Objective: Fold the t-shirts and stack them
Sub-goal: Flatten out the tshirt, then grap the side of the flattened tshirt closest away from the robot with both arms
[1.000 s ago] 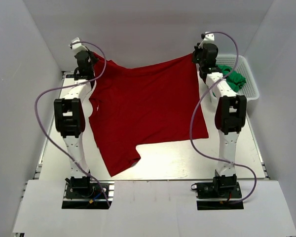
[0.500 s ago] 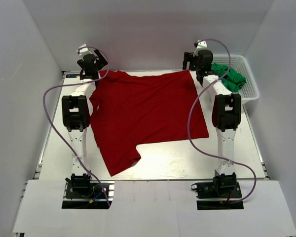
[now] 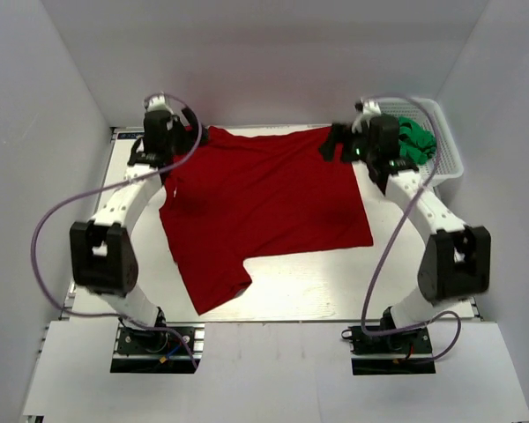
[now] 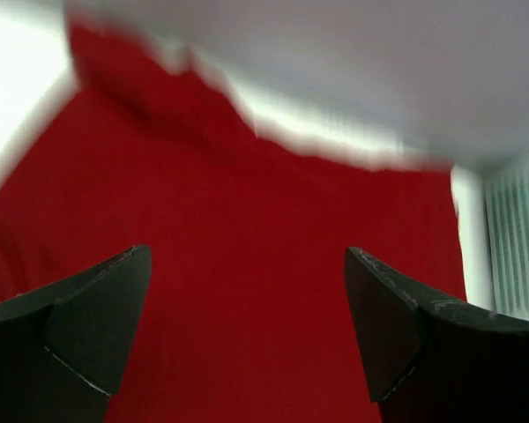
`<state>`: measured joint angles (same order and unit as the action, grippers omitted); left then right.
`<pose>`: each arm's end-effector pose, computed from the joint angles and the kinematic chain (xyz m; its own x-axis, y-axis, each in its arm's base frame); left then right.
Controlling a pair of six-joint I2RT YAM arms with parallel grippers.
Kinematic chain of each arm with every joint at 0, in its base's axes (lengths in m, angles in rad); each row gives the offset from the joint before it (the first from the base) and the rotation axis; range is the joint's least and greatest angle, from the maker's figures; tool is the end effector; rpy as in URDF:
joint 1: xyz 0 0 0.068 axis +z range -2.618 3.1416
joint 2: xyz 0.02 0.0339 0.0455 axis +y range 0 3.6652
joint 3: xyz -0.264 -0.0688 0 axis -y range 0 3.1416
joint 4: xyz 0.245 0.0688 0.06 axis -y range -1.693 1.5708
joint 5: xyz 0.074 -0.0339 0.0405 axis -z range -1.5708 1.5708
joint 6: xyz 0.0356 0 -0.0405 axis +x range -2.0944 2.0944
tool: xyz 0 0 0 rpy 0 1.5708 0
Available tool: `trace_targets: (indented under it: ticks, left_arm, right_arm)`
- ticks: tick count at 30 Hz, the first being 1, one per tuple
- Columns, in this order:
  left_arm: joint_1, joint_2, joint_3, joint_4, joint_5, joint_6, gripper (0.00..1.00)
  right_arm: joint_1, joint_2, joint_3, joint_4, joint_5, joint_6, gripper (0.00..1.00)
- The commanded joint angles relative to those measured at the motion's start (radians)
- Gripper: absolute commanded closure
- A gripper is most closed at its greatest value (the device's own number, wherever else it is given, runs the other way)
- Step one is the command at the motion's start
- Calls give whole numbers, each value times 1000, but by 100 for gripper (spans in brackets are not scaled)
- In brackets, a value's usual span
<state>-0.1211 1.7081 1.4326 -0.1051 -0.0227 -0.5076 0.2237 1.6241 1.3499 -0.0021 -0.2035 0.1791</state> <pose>0.4071 -0.0487 0.3254 -0.3708 -0.4444 -0.8155 -0.0920 0.8913 -0.4439 0.3796 0.0937 0.3388 -0.3342 0.1029 -0.9369 -0.3530 0.9080 0.2256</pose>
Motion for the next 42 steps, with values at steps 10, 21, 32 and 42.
trace_targets:
  ticks: [10, 21, 32, 42]
  left_arm:
    - [-91, -608, -504, -876, 247, -140, 0]
    - [-147, -780, -854, -1048, 376, -255, 13]
    - [-252, -581, -873, -895, 216, -336, 28]
    - [-348, -444, -893, -751, 133, -450, 38]
  right_arm:
    - [-30, -444, -524, -386, 182, 370, 10]
    - [-61, -504, -549, -441, 319, 392, 10]
    - [-86, -478, -583, -411, 283, 415, 10]
    - [-107, -463, -563, -420, 285, 393, 10]
